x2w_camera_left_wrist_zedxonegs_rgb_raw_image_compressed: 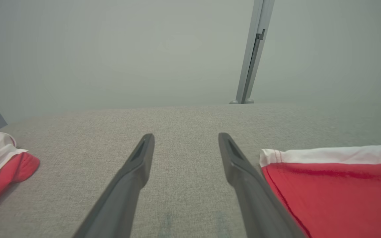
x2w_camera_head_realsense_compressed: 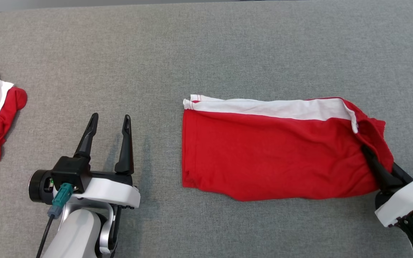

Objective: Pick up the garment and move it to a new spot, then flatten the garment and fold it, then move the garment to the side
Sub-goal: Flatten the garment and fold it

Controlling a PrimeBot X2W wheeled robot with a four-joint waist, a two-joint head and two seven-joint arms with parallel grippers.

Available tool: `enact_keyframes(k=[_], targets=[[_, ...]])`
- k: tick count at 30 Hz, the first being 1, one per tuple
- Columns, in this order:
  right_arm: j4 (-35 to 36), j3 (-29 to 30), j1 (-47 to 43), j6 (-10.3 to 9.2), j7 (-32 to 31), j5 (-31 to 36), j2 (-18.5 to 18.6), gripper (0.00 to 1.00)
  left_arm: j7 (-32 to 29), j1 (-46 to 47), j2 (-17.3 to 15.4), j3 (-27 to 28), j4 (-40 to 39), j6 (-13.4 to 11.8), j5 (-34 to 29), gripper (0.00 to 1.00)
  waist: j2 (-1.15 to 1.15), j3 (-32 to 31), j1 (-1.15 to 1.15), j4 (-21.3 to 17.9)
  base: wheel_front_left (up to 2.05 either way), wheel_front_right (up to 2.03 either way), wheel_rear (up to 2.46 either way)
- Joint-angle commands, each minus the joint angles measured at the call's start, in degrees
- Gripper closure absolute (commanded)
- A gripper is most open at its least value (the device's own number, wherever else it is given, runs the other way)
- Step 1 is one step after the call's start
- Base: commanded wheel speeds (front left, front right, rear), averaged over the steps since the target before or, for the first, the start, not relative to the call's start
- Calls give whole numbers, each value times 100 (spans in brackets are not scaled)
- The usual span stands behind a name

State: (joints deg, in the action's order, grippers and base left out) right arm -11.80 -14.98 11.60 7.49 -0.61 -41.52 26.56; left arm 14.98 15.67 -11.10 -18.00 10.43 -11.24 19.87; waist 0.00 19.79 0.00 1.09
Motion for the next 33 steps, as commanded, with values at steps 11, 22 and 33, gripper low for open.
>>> enact_keyframes(k=[11,22,33], targets=[[1117,-366,273,3,-629,-1546,155,100,-21,25,-20,-91,-5,-22,26,0,0,-51,0,-13,0,0,0],[1130,-1584,1261,3,-968,-2137,-293,100,-12,155,20,-180,12,5,46,0,0,26,0,308,0,0,0],[32,-2760,2185,4,-493,-2288,-759,100,15,232,173,-234,78,62,51,0,0,223,0,662,0,0,0]])
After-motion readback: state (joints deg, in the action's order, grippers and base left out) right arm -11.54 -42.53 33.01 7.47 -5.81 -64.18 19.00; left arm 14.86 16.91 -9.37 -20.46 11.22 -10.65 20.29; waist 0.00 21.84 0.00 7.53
